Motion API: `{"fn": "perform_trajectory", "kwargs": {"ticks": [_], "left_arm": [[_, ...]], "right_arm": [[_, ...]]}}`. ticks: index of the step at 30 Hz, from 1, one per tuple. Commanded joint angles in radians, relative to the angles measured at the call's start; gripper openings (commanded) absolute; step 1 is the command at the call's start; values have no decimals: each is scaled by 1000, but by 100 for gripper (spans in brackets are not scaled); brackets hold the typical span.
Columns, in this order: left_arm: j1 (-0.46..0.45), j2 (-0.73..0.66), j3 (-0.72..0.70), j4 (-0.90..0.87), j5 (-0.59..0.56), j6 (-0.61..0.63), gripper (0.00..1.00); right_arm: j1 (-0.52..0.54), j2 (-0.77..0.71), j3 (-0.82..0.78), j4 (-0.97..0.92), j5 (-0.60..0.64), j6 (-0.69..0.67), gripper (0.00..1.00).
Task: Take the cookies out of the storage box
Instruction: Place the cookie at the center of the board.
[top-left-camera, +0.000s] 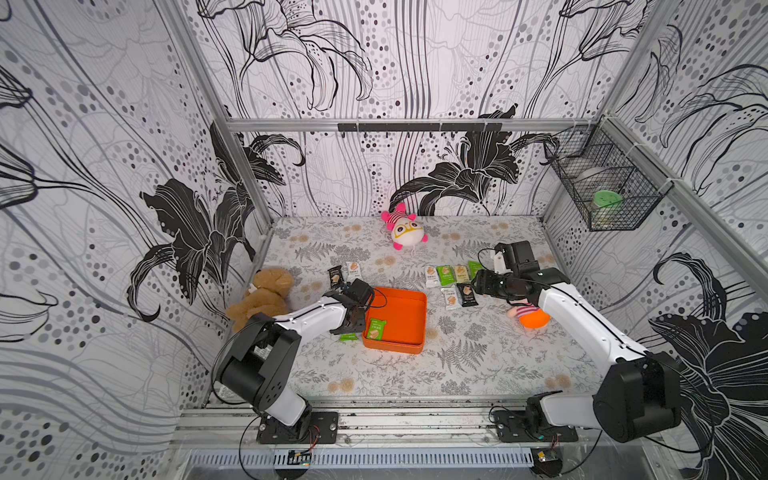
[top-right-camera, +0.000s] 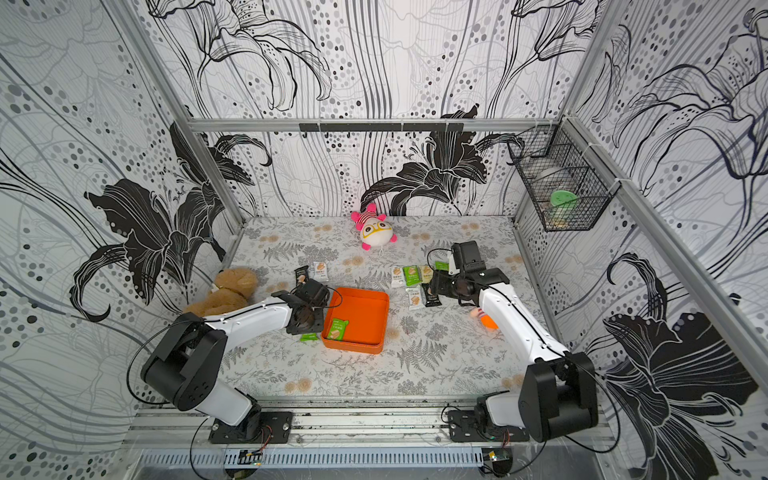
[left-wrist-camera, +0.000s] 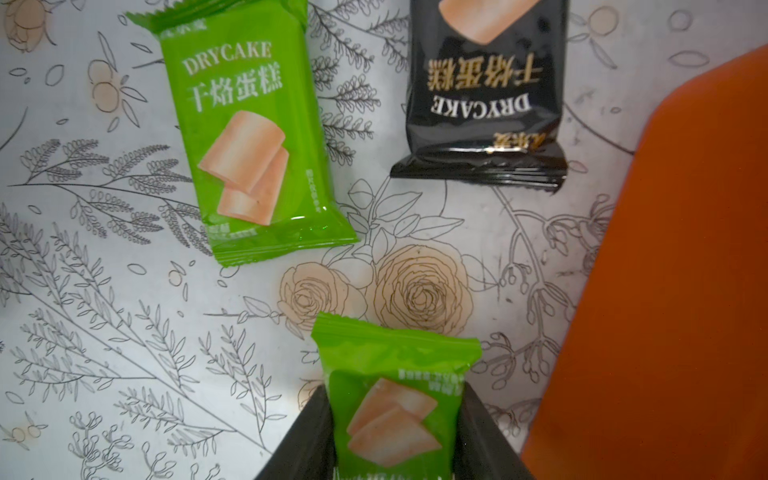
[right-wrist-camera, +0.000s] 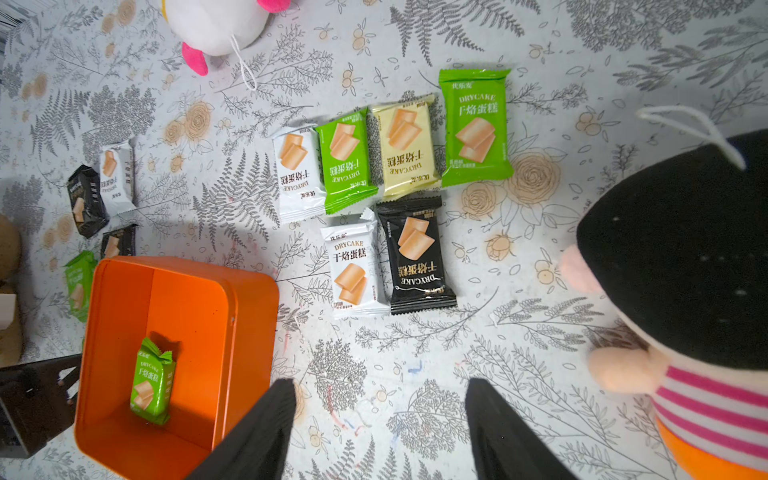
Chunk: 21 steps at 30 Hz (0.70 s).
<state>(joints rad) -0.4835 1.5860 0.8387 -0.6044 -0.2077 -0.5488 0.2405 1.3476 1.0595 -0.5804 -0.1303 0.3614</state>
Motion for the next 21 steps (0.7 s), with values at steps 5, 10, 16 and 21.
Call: {"fn": "perform_trajectory", "kwargs": {"ticks": [5, 10, 16, 21], "left_arm": [[3, 30, 17, 34, 7, 7, 47], [3, 6, 29, 7, 6, -19, 61], [0, -70, 89, -101, -20, -51, 65], [-78, -114, 199, -210, -67, -112, 66]], "right_arm": [[-5, 31, 61, -36, 25, -8, 71], [-5, 39, 62, -29, 13, -18, 71], [-5, 30, 56, -17, 3, -31, 70], [-4, 20, 27, 12, -18, -35, 71]]}}
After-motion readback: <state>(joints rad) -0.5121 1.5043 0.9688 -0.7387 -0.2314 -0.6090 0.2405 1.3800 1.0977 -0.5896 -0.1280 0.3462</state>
